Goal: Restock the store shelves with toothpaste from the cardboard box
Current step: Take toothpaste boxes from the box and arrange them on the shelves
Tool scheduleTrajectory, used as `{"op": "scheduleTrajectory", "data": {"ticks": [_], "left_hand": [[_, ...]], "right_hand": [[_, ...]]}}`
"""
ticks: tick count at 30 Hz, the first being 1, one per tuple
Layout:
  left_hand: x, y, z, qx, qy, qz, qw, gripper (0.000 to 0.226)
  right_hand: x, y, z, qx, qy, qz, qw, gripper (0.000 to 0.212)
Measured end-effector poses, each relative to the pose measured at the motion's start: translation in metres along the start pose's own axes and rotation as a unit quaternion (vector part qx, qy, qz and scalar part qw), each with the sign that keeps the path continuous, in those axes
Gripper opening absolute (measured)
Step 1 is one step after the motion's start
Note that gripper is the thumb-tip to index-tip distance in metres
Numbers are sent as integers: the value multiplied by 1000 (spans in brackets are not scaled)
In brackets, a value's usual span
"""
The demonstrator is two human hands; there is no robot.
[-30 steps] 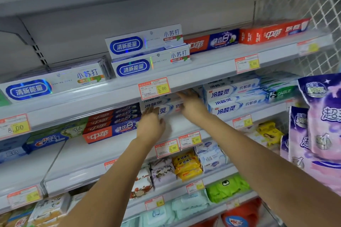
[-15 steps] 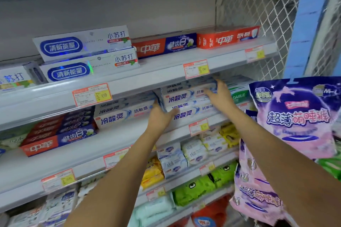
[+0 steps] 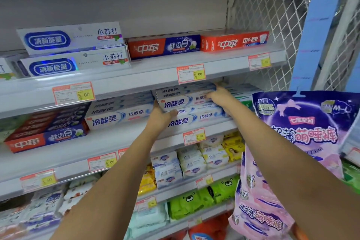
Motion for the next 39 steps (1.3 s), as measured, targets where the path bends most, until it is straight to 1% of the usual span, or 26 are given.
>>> {"op": "scheduleTrajectory", "data": {"ticks": [3,5,7,9,11,13,15,17,20,22,25,28,31,35,39], "left_hand": [[-3,2,-2,44,13,-12,999,58],[-12,9,-5,106,54,2,993,68],[-27,20,-1,152,103,56,981,79],[-43,30,16,193,122,129,965,78],[-49,36,39,252,104,197,942,71],[-46,42,56,308,78,249,915,65],[-39,51,65,356,62,289,887,63],[-29,59,69,406,58,304,860,63],[-16,61,73,467,46,281,837,69],[-10,58,73,480,45,263,836,70],[-8,56,75,484,53,258,834,70],[-7,54,76,482,75,271,830,69],[-7,51,75,473,87,289,828,68],[-7,48,74,456,92,297,834,64],[-7,48,75,457,101,303,830,65]], "right_hand": [[0,-2,-7,-40,0,4,999,49],[-4,-5,-15,-117,22,-7,993,57],[-12,-2,-16,-184,46,-33,981,60],[-24,11,-7,-230,54,-36,971,73],[-34,26,-3,-275,73,-15,959,85],[-35,37,-5,-309,80,4,948,87],[-29,46,-9,-322,67,13,944,86],[-24,54,-13,-328,56,25,943,86],[-18,64,-21,-352,49,36,934,84],[-16,66,-30,-357,51,43,932,83],[-10,66,-39,-373,37,58,925,87],[1,67,-41,-405,15,69,912,91],[8,70,-40,-420,-2,70,905,89],[12,74,-40,-412,-2,63,909,85],[13,73,-40,-404,-1,58,913,83]]}}
Point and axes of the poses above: each hand's wrist, its own x-axis towards the middle knuckle, its own z-axis out of the palm, y = z × x, the point moved 9 cm from there along x, towards the middle knuckle, and after that the axes turned 6 degrees about -y, right-handed, at the moved point
